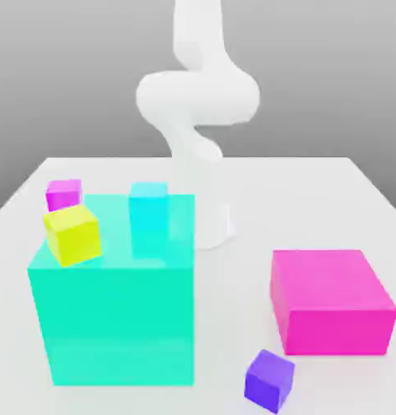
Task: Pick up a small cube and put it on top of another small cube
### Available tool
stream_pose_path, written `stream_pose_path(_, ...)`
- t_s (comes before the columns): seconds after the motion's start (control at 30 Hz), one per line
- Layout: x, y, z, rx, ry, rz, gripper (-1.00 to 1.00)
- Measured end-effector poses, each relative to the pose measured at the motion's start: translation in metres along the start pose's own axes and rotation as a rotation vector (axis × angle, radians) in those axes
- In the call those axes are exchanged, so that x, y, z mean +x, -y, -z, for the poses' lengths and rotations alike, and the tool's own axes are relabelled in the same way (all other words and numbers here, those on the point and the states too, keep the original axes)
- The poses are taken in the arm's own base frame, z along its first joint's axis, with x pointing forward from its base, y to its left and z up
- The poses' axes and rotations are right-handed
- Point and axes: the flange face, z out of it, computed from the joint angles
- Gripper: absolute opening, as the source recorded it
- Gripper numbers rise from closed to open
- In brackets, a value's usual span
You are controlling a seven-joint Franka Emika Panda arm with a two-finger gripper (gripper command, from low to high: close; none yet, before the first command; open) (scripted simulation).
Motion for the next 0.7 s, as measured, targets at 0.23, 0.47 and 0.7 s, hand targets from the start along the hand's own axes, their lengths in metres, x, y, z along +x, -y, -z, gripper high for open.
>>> stream_pose_path(0.23, -0.043, 0.003, -0.14, -0.196, 0.089, -0.117, 0.0)
stream_pose_path(0.47, -0.108, -0.025, -0.262, -0.377, 0.18, -0.232, 0.0)
stream_pose_path(0.7, -0.195, -0.073, -0.355, -0.545, 0.283, -0.344, 0.0)
